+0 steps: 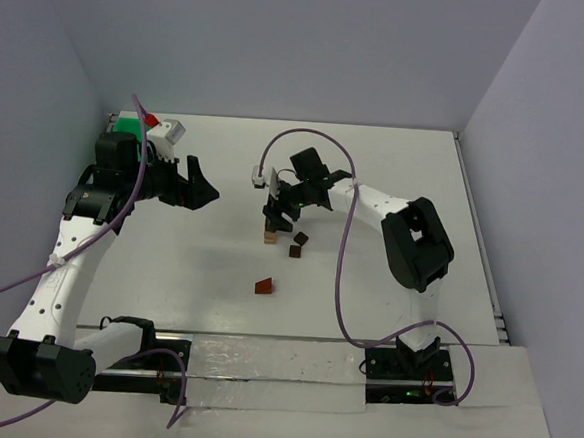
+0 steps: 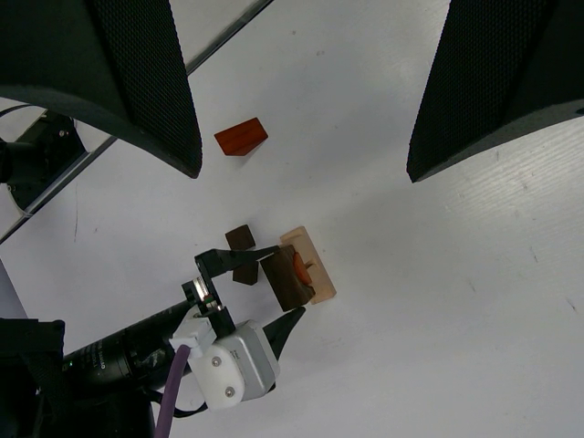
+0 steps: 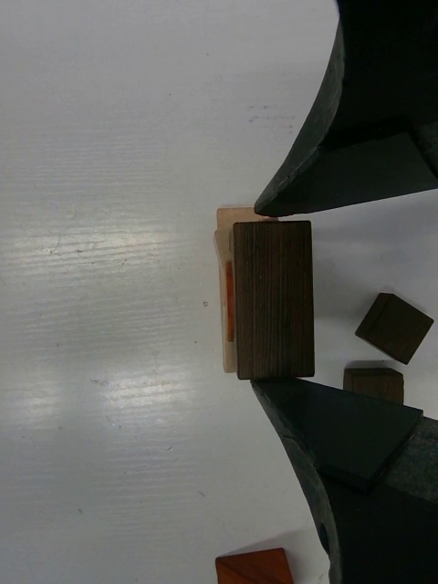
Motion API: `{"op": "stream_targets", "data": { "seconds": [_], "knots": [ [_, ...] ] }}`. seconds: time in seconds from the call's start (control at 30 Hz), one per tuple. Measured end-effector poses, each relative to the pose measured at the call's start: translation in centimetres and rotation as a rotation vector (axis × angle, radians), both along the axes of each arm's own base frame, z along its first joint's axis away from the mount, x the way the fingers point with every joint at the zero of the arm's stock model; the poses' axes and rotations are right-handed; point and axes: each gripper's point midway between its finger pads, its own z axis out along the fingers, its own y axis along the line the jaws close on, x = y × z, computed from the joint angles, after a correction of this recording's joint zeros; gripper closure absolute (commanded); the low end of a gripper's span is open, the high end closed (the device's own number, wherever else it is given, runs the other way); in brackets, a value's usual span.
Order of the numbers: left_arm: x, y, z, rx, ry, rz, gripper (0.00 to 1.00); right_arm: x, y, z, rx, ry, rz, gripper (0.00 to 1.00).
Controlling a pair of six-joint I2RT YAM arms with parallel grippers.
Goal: Build the wood block tower
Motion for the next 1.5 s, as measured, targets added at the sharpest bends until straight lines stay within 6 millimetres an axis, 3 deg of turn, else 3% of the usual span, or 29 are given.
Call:
{"op": "stream_targets", "data": {
  "seconds": [0.13, 0.3, 0.63, 0.93, 1.23, 1.4, 1.5],
  "knots": [
    [0.0, 0.0, 0.0, 0.000, 0.000, 0.000, 0.01, -0.1, 0.0, -0.2, -0.008, 0.003, 0.000, 0.19],
    [0.0, 0.0, 0.0, 0.000, 0.000, 0.000, 0.01, -0.2, 0.0, -0.6, -0.017, 0.007, 0.001, 0.00],
    [0.0, 0.0, 0.0, 0.003, -0.003, -0.003, 0.01, -0.4, -0.1, -1.0, -0.026, 0.017, 0.001, 0.00],
    [0.0, 0.0, -0.1, 0.004, -0.003, -0.005, 0.01, -0.4, 0.0, 0.0, -0.022, 0.022, -0.003, 0.00],
    [-0.1, 0.0, -0.4, 0.004, 0.006, -0.008, 0.01, -0.3, 0.1, 4.2, 0.018, -0.021, -0.010, 0.00],
    [0.0, 0.2, -0.5, 0.012, 0.006, 0.005, 0.01, 0.0, 0.5, 8.8, 0.086, -0.030, -0.080, 0.00],
    [0.6, 0.9, -0.9, 0.041, 0.009, 0.051, 0.01, 0.8, 0.2, 11.6, 0.127, -0.007, -0.234, 0.00]
  ]
}}
